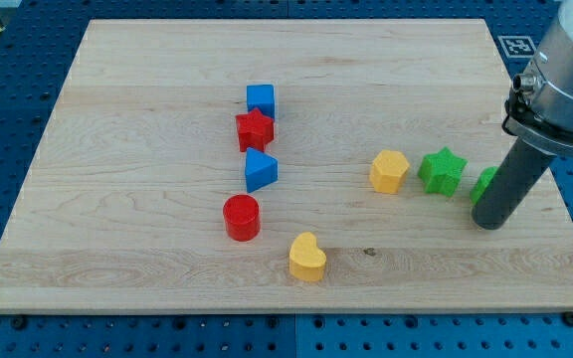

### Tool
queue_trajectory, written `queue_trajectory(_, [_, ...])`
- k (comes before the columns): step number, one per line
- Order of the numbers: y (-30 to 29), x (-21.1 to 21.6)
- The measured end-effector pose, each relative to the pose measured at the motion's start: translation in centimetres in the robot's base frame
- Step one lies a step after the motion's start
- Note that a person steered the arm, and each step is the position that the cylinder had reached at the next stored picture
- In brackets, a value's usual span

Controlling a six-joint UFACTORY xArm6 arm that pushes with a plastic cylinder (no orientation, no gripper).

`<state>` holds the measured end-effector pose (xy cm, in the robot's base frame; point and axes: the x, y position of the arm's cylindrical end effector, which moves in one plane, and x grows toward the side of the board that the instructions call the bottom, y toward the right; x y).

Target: Move the yellow heart closer to the yellow hexagon

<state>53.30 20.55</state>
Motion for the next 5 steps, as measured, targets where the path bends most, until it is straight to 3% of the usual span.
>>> queue_trajectory(2, [0.4, -2.6])
queue_trajectory(3, [0.1, -0.1])
queue_trajectory(4, [-1.8, 5.4])
queue_trajectory(5, [-7.7, 7.8])
